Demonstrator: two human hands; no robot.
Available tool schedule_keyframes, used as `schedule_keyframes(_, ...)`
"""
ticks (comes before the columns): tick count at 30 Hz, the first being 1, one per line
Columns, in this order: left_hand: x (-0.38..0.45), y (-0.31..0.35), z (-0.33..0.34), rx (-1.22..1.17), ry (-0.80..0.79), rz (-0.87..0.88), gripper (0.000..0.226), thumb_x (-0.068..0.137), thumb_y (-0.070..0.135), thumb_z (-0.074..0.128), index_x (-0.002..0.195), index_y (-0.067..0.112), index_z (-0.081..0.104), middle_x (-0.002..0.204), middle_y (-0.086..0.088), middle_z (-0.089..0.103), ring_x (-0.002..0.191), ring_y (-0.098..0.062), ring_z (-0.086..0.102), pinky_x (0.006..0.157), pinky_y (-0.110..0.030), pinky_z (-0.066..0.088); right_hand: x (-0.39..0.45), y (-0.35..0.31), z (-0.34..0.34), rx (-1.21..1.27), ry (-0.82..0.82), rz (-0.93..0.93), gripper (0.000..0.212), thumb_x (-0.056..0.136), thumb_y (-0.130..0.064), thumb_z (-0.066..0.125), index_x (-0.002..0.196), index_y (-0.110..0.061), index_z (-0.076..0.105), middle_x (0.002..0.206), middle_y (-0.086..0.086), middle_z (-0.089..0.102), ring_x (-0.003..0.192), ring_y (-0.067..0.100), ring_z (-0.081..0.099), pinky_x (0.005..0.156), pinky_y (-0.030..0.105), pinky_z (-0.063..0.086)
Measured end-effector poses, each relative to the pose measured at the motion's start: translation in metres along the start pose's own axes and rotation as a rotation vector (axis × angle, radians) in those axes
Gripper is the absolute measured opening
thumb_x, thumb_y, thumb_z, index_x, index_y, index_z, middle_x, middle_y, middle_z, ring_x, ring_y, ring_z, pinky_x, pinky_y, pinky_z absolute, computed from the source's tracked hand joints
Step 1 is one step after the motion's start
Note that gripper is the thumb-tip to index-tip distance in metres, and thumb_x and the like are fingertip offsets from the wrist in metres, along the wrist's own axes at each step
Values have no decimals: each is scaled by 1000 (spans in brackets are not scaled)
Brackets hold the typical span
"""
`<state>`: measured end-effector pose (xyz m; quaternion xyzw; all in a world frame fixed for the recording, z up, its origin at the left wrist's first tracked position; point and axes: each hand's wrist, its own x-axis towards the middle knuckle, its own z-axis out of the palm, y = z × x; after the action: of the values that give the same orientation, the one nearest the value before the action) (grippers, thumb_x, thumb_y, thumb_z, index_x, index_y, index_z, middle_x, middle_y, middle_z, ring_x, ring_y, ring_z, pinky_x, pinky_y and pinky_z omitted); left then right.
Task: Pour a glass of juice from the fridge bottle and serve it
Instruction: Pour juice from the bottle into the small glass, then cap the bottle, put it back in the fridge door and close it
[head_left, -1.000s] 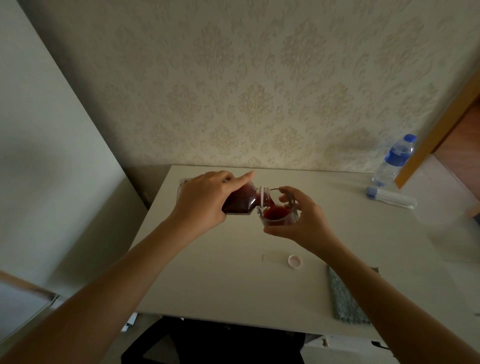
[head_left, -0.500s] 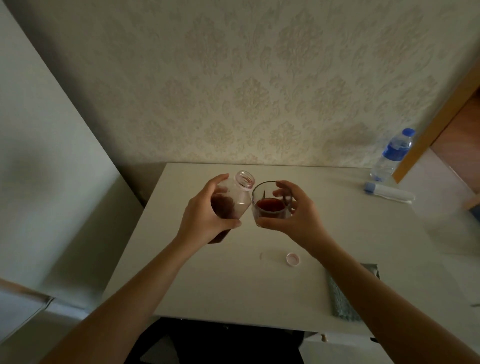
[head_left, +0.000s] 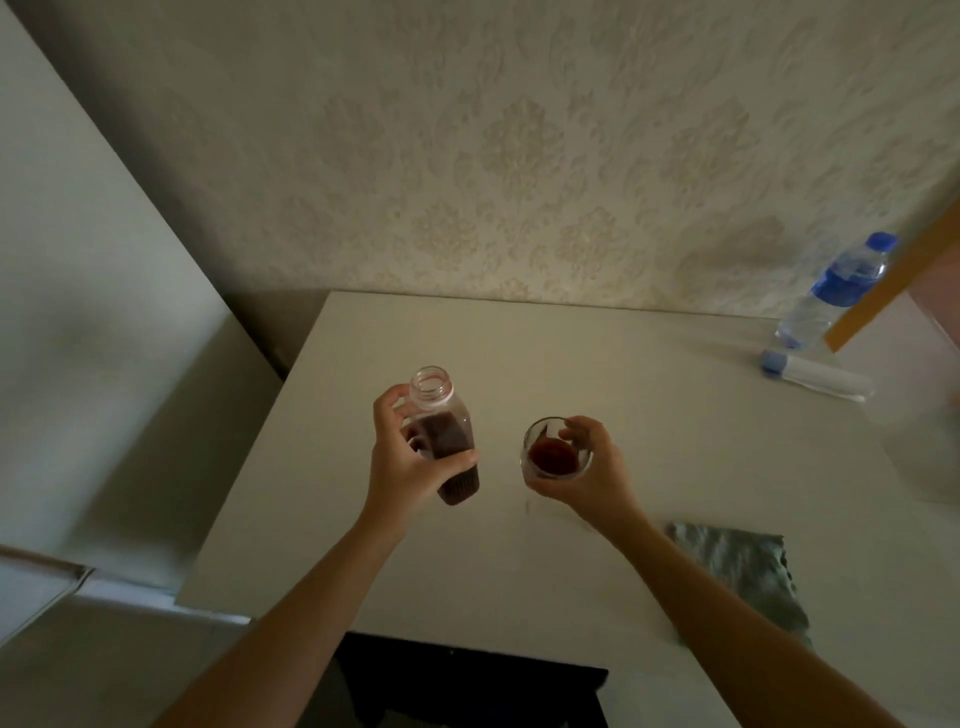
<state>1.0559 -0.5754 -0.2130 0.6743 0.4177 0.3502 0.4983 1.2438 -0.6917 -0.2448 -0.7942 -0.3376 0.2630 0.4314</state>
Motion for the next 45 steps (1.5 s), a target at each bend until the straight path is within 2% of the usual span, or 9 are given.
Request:
schedule_keyframes(2, 1, -10, 1, 17, -9, -16, 95, 54, 8, 90, 123, 38, 32, 117, 18, 51, 99, 12, 56, 73, -2, 45, 3, 14, 9, -31, -26, 35, 84, 45, -42, 86, 116, -35, 41, 111, -8, 58, 107, 19, 55, 89, 44, 50)
schedule_keyframes(8, 3, -29, 8, 107, -62, -21, 99, 50, 15, 91, 111, 61, 27, 114, 31, 48, 100, 20, 51, 74, 2, 40, 7, 47, 28, -97, -82, 91, 86, 40, -50, 79, 115, -40, 37, 114, -4, 58, 101, 19, 56, 85, 42, 51)
schedule_keyframes(15, -2, -37, 18, 102, -100, -17, 95, 45, 29, 88, 112, 60, 29, 113, 28, 52, 103, 13, 54, 77, -2, 43, 9, 62, 35, -189, -112, 99, 86, 47, -47, 82, 118, -38, 36, 117, -2, 59, 101, 20, 57, 85, 44, 51)
schedule_keyframes(21, -6, -37, 17, 114, -128, -15, 91, 45, 29, 87, 111, 57, 31, 109, 46, 48, 101, 13, 53, 78, -1, 41, 10, 67, 36, -257, -97, 104, 89, 49, -47, 83, 124, -31, 37, 117, 0, 61, 102, 24, 57, 90, 43, 46)
schedule_keyframes(28, -12, -39, 14, 124, -155, -2, 93, 47, 20, 89, 112, 55, 34, 109, 42, 51, 102, 11, 54, 80, -3, 40, 9, 81, 17, -466, -167, -21, 119, 52, -44, 86, 144, -28, 12, 144, 2, 41, 131, 25, 38, 106, 44, 27)
schedule_keyframes(32, -15, -38, 14, 129, -175, 5, 92, 46, 23, 88, 114, 54, 35, 110, 39, 53, 101, 7, 57, 81, -5, 42, 4, 101, 0, -595, -118, -28, 105, 64, -39, 81, 145, -27, 15, 144, 1, 40, 126, 24, 43, 99, 41, 35)
schedule_keyframes(36, -18, -38, 17, 131, -185, 2, 91, 45, 26, 88, 115, 51, 35, 111, 36, 54, 105, 3, 57, 84, -8, 44, 0, 109, 2, -627, -130, -1, 74, 74, -29, 74, 137, -26, 35, 127, 3, 55, 108, 25, 55, 77, 34, 48)
schedule_keyframes(39, -21, -34, 18, 131, -187, 4, 91, 44, 30, 88, 116, 50, 35, 112, 34, 54, 106, 1, 58, 84, -11, 45, -2, 112, 4, -645, -98, -58, 48, 78, -19, 69, 123, -21, 53, 117, 4, 61, 101, 24, 56, 71, 32, 47)
schedule_keyframes(45, -26, -18, 18, 142, -183, 22, 91, 43, 30, 88, 116, 51, 37, 114, 32, 55, 105, 1, 58, 85, -11, 46, -6, 83, -14, -300, 181, -40, 28, 77, -23, 72, 105, -25, 67, 99, -1, 63, 79, 20, 62, 62, 31, 50)
